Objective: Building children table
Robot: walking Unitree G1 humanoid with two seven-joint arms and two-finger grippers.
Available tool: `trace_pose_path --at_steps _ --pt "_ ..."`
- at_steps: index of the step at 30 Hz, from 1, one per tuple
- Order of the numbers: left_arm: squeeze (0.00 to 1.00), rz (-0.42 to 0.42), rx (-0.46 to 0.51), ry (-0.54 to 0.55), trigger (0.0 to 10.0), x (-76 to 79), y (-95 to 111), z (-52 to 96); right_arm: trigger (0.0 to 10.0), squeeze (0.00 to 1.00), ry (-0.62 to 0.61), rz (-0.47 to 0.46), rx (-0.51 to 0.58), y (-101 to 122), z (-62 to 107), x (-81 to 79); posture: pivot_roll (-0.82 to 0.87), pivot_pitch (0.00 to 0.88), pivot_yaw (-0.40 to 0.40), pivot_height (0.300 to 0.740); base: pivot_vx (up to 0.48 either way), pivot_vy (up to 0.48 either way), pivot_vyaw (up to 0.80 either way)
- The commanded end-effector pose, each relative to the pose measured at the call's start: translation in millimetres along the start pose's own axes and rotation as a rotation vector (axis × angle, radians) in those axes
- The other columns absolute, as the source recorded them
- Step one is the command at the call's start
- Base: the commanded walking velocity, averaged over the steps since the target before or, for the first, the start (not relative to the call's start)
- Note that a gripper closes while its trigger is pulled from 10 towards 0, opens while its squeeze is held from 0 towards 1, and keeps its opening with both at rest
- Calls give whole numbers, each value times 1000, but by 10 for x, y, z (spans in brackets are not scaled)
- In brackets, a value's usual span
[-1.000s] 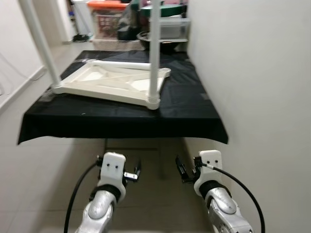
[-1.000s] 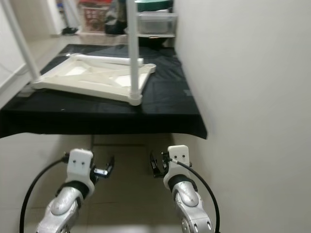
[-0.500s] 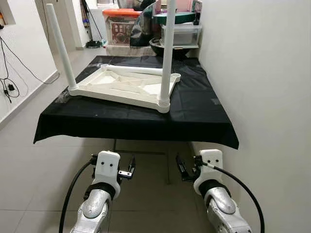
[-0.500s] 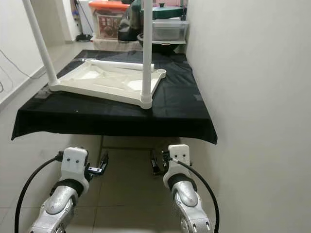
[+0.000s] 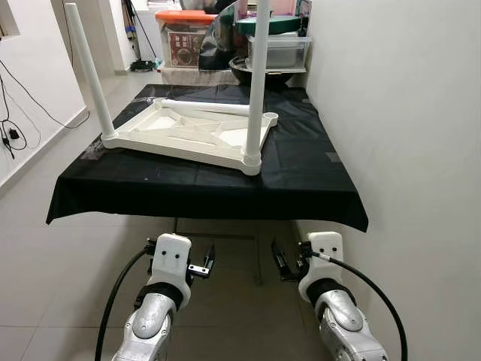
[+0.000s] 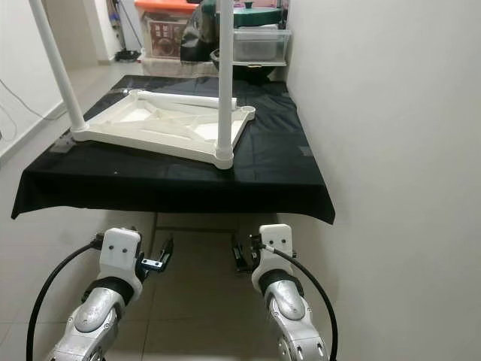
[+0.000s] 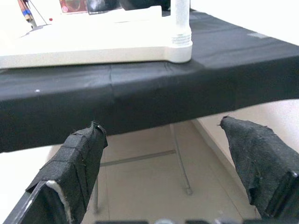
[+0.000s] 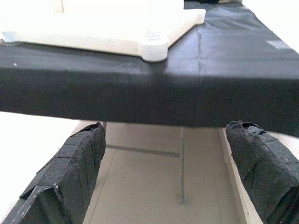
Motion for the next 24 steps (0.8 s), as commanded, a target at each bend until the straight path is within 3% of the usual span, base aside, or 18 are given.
trace_pose_path --at_steps 1,24 --pt "0 -7 -4 -5 10000 9 -17 7 10000 0 -2 5 14 18 -13 -4 38 0 -27 740 251 0 0" --pt "0 -8 -6 -27 10000 46 -23 14 10000 0 -10 -4 17 20 -15 -4 38 0 -24 740 257 0 0"
Point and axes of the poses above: a point about 5 cm out from each wrist's last joint towards the gripper, its own z axis pointing back from the gripper into the wrist, its own y axis along the axis of the wrist's last joint, x = y × z, the point moved 1 cm from there along -z, pointing out of the wrist towards the gripper, and after that the axes turned 15 degrees about -z, right-handed, at the moved point
